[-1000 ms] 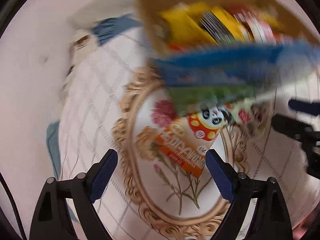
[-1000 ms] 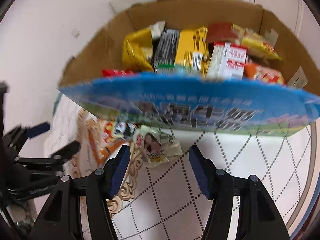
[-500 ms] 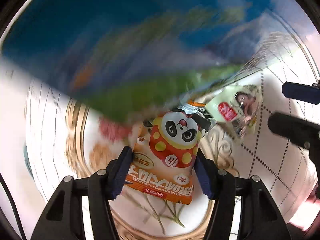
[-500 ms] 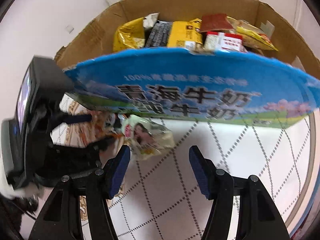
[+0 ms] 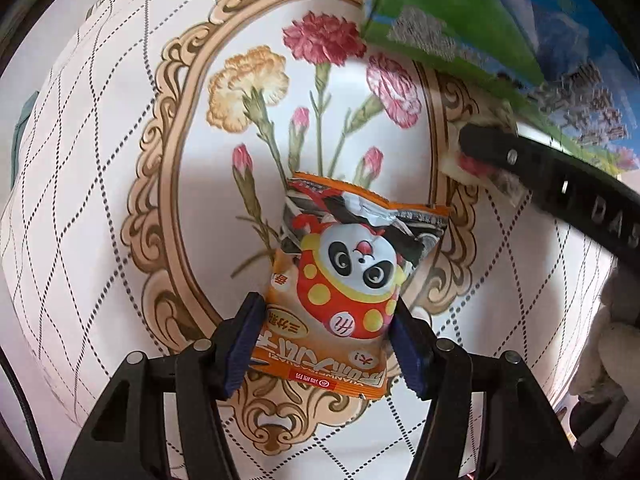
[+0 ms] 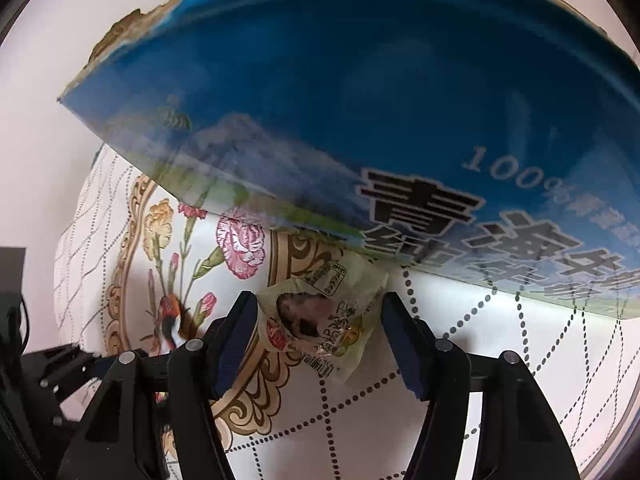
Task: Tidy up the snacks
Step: 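Grasp the orange panda packet with left tool while right tool grasps clear wrapped snack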
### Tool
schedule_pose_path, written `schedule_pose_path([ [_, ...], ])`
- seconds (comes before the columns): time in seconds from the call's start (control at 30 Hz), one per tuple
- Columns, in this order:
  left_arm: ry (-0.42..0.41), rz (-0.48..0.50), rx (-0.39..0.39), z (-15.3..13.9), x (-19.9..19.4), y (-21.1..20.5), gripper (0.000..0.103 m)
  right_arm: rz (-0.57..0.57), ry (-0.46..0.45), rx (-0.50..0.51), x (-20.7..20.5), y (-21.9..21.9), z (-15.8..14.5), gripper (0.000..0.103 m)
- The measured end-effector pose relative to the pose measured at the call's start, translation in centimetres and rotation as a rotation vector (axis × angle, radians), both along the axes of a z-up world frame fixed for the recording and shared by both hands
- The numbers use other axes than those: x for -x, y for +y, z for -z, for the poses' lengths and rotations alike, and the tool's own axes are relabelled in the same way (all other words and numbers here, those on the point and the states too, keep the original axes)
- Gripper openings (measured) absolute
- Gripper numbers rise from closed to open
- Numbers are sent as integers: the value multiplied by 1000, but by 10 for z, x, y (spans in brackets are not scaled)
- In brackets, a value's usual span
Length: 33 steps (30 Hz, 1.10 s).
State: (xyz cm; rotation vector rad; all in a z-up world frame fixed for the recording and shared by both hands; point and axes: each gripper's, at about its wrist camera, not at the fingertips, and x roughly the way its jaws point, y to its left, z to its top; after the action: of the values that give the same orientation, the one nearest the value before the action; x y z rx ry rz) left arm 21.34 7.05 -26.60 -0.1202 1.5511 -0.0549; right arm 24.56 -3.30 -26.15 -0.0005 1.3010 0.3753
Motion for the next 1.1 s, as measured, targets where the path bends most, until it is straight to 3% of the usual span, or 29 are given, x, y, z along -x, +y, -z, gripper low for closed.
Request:
schedule_pose_path([
  [0.03, 4, 5, 1, 1, 1, -3, 62, 3, 7, -11, 2, -2, -1, 51],
  [0.37, 46, -7, 1, 19, 13, -32, 70, 54, 46, -39, 64, -76, -16, 51],
  [0.6, 14, -35, 36, -12, 4, -31, 70, 83, 86, -43, 116, -123, -19, 51],
  [0.8, 64, -5, -2, 9, -12, -35, 70, 119, 97, -66, 121, -141, -19, 51],
  [1.1, 22, 16, -29, 17, -1, -52, 70, 142, 111, -61, 112, -131, -11, 51],
])
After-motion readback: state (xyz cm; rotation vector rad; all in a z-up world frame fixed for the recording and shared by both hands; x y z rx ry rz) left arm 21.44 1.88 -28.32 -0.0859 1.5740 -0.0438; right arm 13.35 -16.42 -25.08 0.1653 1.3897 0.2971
